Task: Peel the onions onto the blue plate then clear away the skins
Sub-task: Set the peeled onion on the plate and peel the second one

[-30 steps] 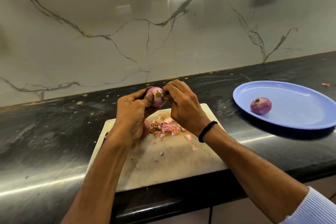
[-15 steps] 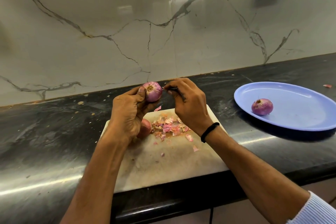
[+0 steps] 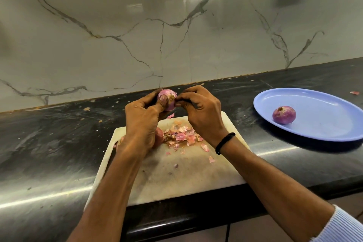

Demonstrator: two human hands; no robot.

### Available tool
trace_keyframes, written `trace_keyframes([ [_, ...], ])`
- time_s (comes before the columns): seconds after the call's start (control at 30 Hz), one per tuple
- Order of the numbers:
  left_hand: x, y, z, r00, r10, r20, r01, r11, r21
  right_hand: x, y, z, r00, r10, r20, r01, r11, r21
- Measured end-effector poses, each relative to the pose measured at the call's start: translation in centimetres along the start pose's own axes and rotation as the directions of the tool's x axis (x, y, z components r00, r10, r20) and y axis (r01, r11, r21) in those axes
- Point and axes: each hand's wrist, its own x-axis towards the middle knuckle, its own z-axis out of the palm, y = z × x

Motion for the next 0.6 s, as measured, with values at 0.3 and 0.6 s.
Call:
trace_keyframes([
  [0.3, -0.1, -0.1, 0.3, 0.997, -0.071, -0.019, 0.071, 0.997, -0.018, -0.4, 0.6, -0.1, 0.986, -0.071, 0.152, 0.086, 0.992, -0.093],
  [0.6, 0.4, 0.7, 0.0, 0.952, -0.306, -0.018, 0.281, 0.894, -0.348, -0.3, 0.1, 0.0, 0.988, 0.010, 0.154, 0.009, 0.992, -0.125],
])
